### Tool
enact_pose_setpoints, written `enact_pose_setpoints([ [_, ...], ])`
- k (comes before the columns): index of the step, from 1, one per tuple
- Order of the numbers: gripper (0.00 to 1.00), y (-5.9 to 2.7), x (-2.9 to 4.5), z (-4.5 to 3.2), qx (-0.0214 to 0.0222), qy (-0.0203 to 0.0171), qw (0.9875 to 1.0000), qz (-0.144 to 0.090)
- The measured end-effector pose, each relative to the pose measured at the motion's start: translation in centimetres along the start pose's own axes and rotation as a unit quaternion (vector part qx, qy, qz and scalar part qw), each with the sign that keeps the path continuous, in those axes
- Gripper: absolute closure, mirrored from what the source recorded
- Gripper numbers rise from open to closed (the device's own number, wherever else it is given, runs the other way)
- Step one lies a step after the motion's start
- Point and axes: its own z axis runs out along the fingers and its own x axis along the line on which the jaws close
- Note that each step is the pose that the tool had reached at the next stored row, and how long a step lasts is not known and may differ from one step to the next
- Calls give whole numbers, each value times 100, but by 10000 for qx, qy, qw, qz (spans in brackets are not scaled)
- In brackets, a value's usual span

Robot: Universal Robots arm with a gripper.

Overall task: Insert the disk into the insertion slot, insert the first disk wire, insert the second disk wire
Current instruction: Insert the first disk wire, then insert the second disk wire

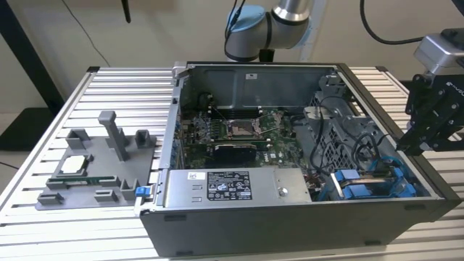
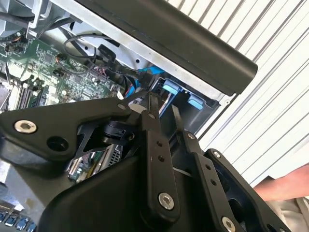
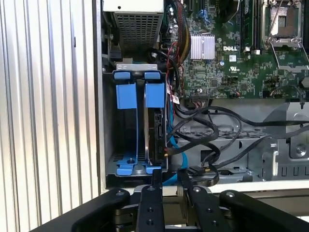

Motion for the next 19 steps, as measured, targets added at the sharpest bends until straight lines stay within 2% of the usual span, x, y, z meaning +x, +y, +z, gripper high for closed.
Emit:
enact_pose_setpoints([
  [10, 0, -5, 0, 0, 0, 0, 10000, 0],
  [12, 0, -5, 1, 2, 0, -15, 10000, 0],
  [13, 0, -6, 2, 6, -2, -48, 10000, -1],
  [18, 0, -8, 3, 32, -13, -311, 9995, -4],
  [19, 0, -9, 4, 39, -15, -338, 9994, -4],
])
